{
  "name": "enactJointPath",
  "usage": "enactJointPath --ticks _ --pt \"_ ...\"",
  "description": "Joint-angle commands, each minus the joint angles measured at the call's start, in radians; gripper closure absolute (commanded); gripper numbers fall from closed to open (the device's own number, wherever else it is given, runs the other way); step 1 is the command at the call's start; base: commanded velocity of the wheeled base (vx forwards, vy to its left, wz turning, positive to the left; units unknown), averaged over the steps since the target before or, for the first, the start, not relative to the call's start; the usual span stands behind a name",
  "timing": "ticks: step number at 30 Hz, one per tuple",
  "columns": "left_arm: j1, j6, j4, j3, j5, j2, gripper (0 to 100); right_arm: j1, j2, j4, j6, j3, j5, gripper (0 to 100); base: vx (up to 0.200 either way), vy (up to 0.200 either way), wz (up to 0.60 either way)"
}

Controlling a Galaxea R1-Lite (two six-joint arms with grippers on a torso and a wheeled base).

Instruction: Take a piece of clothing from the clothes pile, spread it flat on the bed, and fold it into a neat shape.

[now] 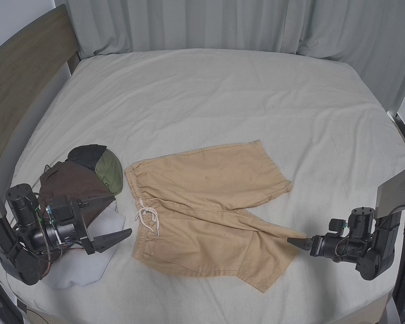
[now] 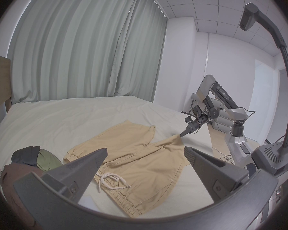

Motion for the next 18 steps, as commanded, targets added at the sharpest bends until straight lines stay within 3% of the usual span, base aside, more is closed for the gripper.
enactJointPath --ticks 1,9,18 --pt "0.000 0.000 -0.001 0.000 -0.001 0.002 0 0.017 0.039 0.000 0.014 -0.019 0.002 0 0.000 0.000 0.00" --pt "0.000 -0.002 -0.001 -0.001 0.001 0.003 0 0.051 0.032 -0.001 0.149 -0.073 0.002 0 0.000 0.000 0.00" --pt "-0.001 -0.002 -0.001 0.000 0.001 0.008 0 0.040 -0.021 -0.001 0.158 -0.090 0.000 0 0.000 0.000 0.00"
